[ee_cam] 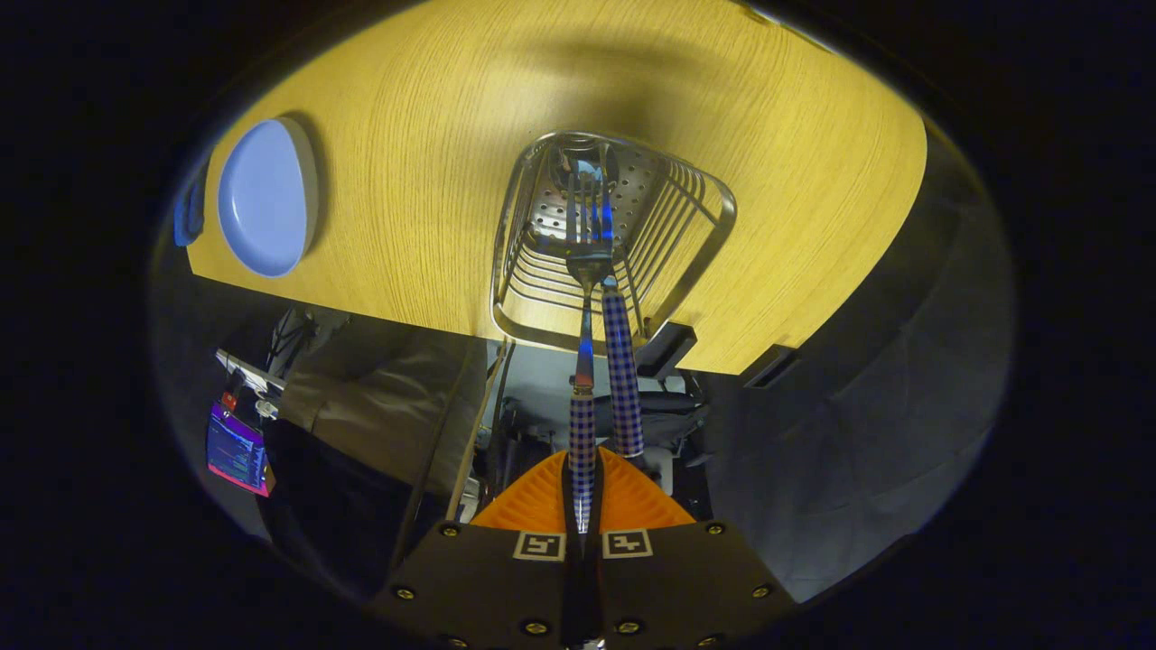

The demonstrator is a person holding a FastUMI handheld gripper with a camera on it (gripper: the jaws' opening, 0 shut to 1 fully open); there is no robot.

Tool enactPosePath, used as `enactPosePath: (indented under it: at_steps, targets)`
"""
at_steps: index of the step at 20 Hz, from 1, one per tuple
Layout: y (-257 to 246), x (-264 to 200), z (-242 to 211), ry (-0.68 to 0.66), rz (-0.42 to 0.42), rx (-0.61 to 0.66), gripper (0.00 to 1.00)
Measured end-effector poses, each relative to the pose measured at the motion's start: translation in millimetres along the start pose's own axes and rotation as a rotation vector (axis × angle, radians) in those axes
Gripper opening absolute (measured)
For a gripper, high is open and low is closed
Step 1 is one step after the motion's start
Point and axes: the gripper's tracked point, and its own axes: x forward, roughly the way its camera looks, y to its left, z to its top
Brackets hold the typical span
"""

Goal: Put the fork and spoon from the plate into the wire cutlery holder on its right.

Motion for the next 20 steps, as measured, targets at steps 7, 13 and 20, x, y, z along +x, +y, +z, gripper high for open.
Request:
enactPosePath:
  at_steps: [7, 13, 20]
  targets:
    - [1, -4, 23, 0.044, -0.017, 0.006, 0.01]
    - [-4, -3, 29, 0.024, -0.052, -0.01, 0.05]
    - [-5, -7, 31, -0.049, -0.062, -0.028, 0.28]
